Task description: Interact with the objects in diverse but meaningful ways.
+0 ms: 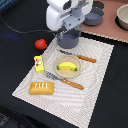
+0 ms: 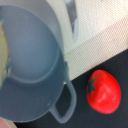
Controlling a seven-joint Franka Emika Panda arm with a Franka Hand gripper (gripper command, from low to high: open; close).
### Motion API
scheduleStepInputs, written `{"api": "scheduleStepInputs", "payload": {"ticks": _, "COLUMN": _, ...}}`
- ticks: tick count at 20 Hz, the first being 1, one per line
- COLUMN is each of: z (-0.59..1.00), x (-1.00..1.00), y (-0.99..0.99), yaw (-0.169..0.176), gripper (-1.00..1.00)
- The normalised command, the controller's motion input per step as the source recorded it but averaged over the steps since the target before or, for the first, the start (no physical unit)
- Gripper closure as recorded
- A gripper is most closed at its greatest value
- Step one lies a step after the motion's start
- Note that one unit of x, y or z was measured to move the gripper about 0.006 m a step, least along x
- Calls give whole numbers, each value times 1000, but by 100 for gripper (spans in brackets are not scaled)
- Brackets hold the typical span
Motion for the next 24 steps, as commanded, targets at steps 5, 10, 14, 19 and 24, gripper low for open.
{"api": "scheduleStepInputs", "payload": {"ticks": 5, "z": 34, "x": -1000, "y": -99, "yaw": 8, "gripper": -100}}
{"api": "scheduleStepInputs", "payload": {"ticks": 10, "z": 42, "x": -994, "y": 17, "yaw": 93, "gripper": -100}}
{"api": "scheduleStepInputs", "payload": {"ticks": 14, "z": 0, "x": -930, "y": 24, "yaw": 157, "gripper": -100}}
{"api": "scheduleStepInputs", "payload": {"ticks": 19, "z": -51, "x": -823, "y": 13, "yaw": 194, "gripper": -100}}
{"api": "scheduleStepInputs", "payload": {"ticks": 24, "z": -307, "x": -581, "y": -46, "yaw": 193, "gripper": -100}}
